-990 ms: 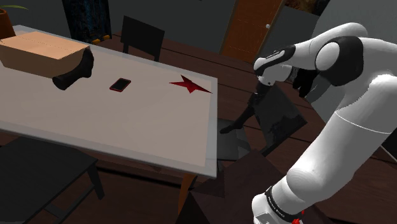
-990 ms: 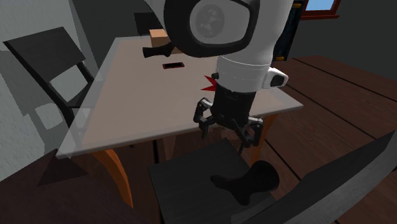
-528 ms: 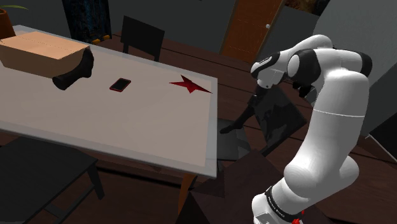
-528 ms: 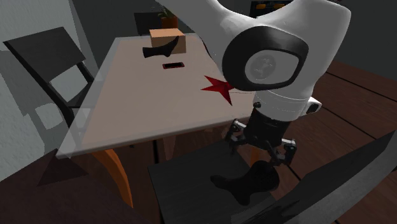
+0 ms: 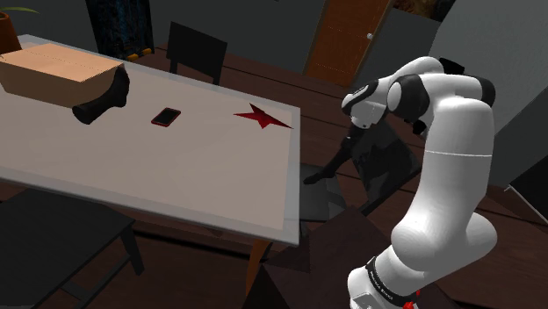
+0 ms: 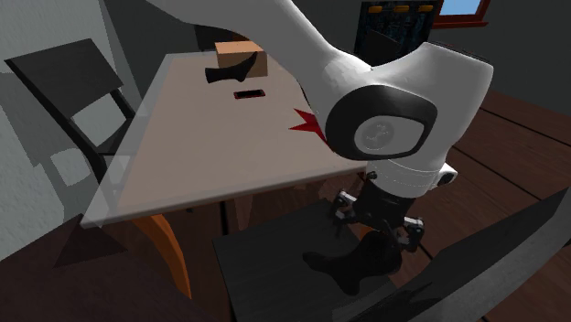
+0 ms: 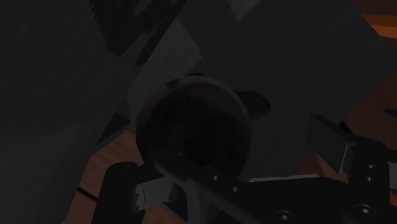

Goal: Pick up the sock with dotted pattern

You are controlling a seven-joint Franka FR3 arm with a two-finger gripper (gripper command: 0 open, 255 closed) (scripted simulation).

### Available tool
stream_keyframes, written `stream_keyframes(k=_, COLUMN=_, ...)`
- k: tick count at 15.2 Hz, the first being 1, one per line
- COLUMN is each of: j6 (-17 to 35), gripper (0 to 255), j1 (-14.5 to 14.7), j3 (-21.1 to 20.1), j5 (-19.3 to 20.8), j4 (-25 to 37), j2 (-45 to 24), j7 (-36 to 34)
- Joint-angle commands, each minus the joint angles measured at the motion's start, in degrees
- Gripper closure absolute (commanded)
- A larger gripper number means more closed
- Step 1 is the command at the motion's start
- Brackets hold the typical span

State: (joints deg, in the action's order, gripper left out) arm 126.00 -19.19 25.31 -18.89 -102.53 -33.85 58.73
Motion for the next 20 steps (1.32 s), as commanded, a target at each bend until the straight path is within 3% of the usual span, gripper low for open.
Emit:
stream_keyframes(k=1, j6=0.79, gripper=0, j1=-0.11, j3=-0.29, j5=-0.38, j4=-0.09, j2=-0.72, j7=0.15)
stream_keyframes(k=2, j6=0.79, gripper=0, j1=-0.11, j3=-0.29, j5=-0.38, j4=-0.08, j2=-0.73, j7=0.15)
stream_keyframes(k=3, j6=0.80, gripper=255, j1=-0.15, j3=-0.31, j5=-0.40, j4=-0.04, j2=-0.79, j7=0.19)
stream_keyframes(k=12, j6=0.79, gripper=255, j1=-0.11, j3=-0.29, j5=-0.38, j4=-0.08, j2=-0.73, j7=0.15)
stream_keyframes(k=20, j6=-3.41, gripper=255, j1=0.86, j3=1.12, j5=1.68, j4=0.47, j2=3.20, j7=-1.12)
